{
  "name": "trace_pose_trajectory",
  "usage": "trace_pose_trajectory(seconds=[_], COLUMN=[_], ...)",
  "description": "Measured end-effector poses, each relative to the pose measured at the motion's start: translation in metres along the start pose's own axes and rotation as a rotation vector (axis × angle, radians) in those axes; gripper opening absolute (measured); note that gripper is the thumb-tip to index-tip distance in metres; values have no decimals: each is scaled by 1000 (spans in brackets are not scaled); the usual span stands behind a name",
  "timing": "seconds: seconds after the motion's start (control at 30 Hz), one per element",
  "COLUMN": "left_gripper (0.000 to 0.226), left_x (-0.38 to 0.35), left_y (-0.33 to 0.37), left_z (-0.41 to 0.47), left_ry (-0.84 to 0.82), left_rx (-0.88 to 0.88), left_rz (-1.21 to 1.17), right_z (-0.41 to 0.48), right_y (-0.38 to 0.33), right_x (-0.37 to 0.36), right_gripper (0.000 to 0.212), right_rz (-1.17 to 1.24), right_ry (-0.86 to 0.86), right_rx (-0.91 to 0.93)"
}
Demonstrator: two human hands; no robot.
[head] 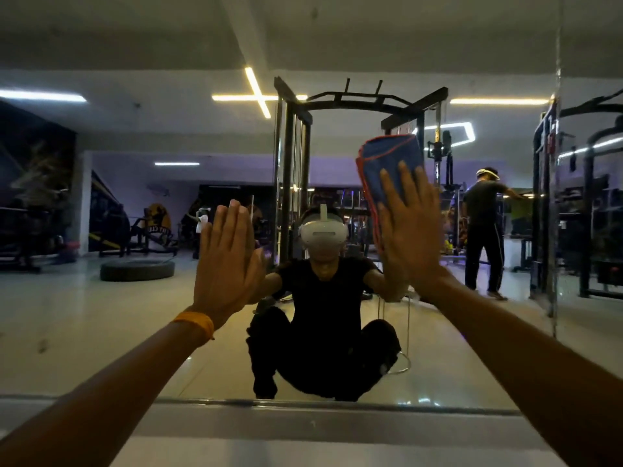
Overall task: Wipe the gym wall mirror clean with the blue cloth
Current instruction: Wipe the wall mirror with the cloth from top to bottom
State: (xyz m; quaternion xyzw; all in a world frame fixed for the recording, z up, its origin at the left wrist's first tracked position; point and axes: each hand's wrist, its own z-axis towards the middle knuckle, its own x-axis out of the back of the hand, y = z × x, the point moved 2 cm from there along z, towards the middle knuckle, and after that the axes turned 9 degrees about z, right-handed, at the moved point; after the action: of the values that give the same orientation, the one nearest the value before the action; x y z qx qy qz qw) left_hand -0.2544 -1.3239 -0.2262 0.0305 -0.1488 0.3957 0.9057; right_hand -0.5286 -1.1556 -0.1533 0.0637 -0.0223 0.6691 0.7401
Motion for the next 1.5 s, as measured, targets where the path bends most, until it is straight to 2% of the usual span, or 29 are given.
trace_pose_trajectory(seconds=[0.03, 0.07, 0.17, 0.23, 0.3, 0.4, 0.43, 0.47, 0.5, 0.6, 0.63, 0.7, 0.73, 0.8, 0.87, 0.9, 0.93, 1.0, 1.03, 1.07, 1.1, 1.13, 1.2, 1.27, 1.3, 1.33, 1.4, 1.47, 1.5], left_gripper=[78, 79, 77, 75, 75, 74, 73, 73, 72, 71, 70, 70, 69, 68, 69, 69, 69, 69, 69, 69, 68, 68, 69, 72, 73, 73, 70, 68, 68], left_x=[0, -1, -1, -3, -6, -10, -12, -13, -15, -18, -20, -22, -22, -22, -23, -23, -23, -23, -23, -23, -23, -23, -25, -26, -27, -26, -26, -29, -31], left_y=[4, 8, 22, 32, 41, 52, 53, 55, 58, 65, 66, 66, 66, 66, 69, 71, 71, 68, 65, 62, 59, 57, 55, 60, 65, 72, 87, 100, 105], left_z=[-4, -8, -20, -31, -43, -57, -63, -72, -81, -105, -111, -120, -123, -130, -136, -138, -138, -141, -144, -149, -155, -161, -170, -171, -169, -165, -160, -158, -158], left_ry=[-12, -23, -24, -27, -30, -32, -42, -52, -64, -86, -98, -116, -120, -130, -137, -137, -136, -138, -146, -153, -160, -166, -168, -159, -152, -139, -108, -105, -115], left_rx=[2, 5, -5, -21, -7, 14, 18, 18, 9, -22, -27, -45, -54, -57, -54, -55, -60, -83, -95, -100, -102, -109, -123, -94, -80, -79, -120, -148, -144], left_rz=[-7, -10, -18, -2, -19, -64, -72, -75, -69, -59, -72, -86, -83, -82, -86, -88, -87, -69, -58, -51, -50, -54, -36, -21, -25, -24, -9, -16, -22], right_z=[-22, -48, -111, -109, -92, -84, -96, -117, -147, -243, -255, -246, -237, -222, -229, -237, -251, -284, -290, -288, -284, -279, -272, -275, -277, -280, -290, -294, -292], right_y=[-11, -21, -22, 4, 35, 58, 47, 29, 8, -38, -31, 0, 17, 42, 29, 12, -8, -35, -25, -5, 16, 38, 75, 74, 59, 40, 5, 2, 11], right_x=[-6, -14, -24, -11, 7, 26, 23, 13, 1, -23, -21, -10, -1, 17, 17, 10, -2, -18, -16, -8, 3, 17, 46, 55, 49, 39, 20, 13, 16], right_gripper=[59, 57, 55, 57, 58, 55, 56, 59, 63, 78, 82, 69, 60, 54, 56, 56, 58, 61, 60, 57, 54, 53, 55, 58, 59, 59, 60, 57, 54], right_rz=[10, 14, -44, -77, -68, 29, 51, 51, 50, 27, -12, -21, -8, 28, 85, 97, 107, 100, 69, 41, 19, 4, 37, 120, 136, 138, 132, 65, 42], right_ry=[-11, -58, -265, -291, -202, 18, 66, 76, 25, -309, -363, -340, -298, -169, -8, 22, -12, -213, -314, -356, -352, -319, -213, -148, -152, -202, -359, -470, -462], right_rx=[31, 149, 638, 724, 546, 39, -61, -83, -7, 442, 515, 509, 437, 128, -229, -287, -224, 121, 280, 355, 349, 259, -72, -289, -295, -228, 57, 318, 354])
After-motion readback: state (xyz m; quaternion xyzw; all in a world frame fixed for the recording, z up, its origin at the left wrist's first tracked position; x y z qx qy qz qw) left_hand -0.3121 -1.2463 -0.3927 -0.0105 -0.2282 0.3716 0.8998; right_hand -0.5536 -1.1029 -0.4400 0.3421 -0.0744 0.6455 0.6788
